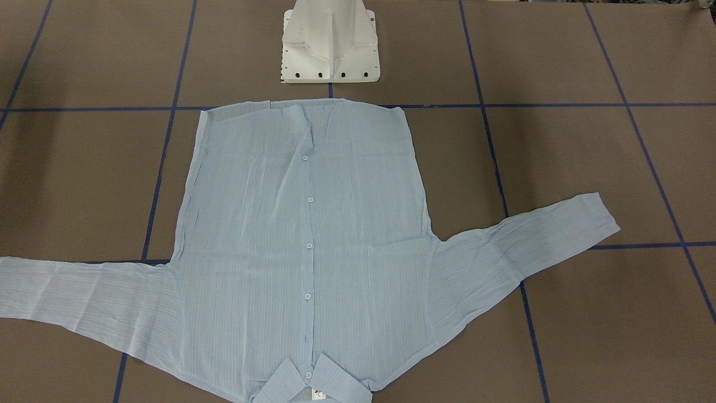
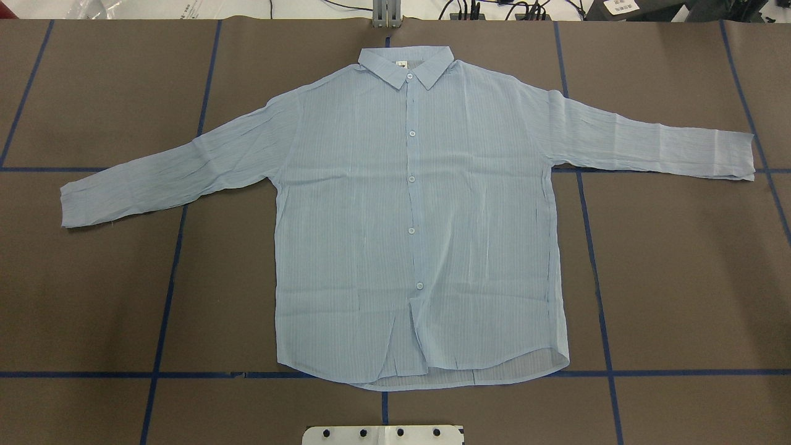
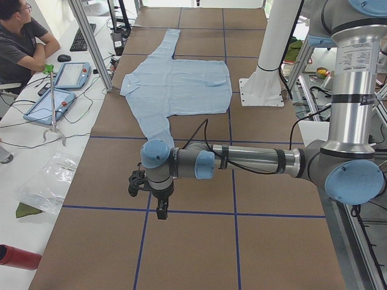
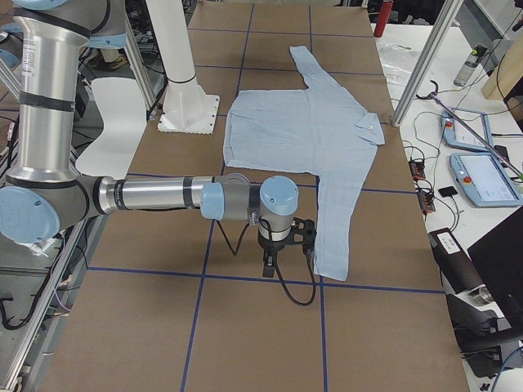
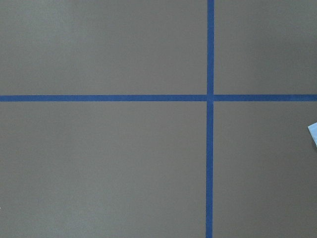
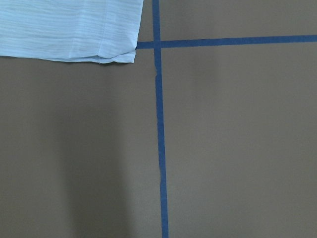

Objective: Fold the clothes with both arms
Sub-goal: 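Move the right gripper toward the sleeve cuff nearest it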

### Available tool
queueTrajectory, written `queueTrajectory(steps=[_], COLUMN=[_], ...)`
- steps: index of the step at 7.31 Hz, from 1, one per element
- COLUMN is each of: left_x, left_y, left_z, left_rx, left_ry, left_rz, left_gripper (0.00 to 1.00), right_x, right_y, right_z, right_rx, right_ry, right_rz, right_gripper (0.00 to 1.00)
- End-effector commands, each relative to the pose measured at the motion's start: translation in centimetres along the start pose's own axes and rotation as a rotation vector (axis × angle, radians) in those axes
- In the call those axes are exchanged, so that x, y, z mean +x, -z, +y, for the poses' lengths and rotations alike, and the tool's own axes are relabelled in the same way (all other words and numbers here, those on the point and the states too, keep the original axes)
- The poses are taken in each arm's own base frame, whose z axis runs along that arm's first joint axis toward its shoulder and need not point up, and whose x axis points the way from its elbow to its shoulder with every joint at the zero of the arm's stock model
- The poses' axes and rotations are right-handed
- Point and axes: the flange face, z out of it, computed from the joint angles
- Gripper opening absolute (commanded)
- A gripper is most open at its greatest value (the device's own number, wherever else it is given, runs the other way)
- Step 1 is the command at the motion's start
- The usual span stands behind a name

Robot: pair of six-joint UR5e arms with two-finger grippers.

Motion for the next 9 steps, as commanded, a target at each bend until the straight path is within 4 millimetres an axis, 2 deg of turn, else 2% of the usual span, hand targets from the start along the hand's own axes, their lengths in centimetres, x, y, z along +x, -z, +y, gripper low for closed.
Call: queueTrajectory(steps=[1,3,4,5,6,7,8,9], left_x=[0.0,0.5,1.3,2.3,3.5,4.7,6.1,6.7], left_y=[0.0,0.5,1.4,2.6,4.0,5.7,6.6,6.6], left_z=[0.0,-0.3,-1.2,-1.9,-3.5,-3.6,-3.8,-4.5], left_rx=[0.000,0.012,0.031,0.055,0.080,0.114,0.133,0.148], left_ry=[0.000,-0.008,-0.024,-0.042,-0.059,-0.083,-0.110,-0.133], left_rz=[0.000,0.002,0.003,0.006,0.007,0.008,0.053,0.076], left_gripper=[1.00,1.00,1.00,1.00,1.00,1.00,1.00,1.00], right_x=[0.0,-0.2,-0.5,-0.5,-1.3,-2.4,-2.9,-3.0], right_y=[0.0,0.2,0.4,0.4,1.1,1.6,1.2,0.7], right_z=[0.0,-0.1,-0.4,-0.6,-1.4,-2.2,-2.5,-3.0], right_rx=[0.000,0.003,0.011,0.012,0.040,0.087,0.090,0.113], right_ry=[-0.002,0.000,0.005,0.006,0.038,0.090,0.113,0.145], right_rz=[0.002,0.000,-0.007,-0.006,-0.011,-0.016,-0.016,-0.019], right_gripper=[1.00,1.00,1.00,1.00,1.00,1.00,1.00,1.00])
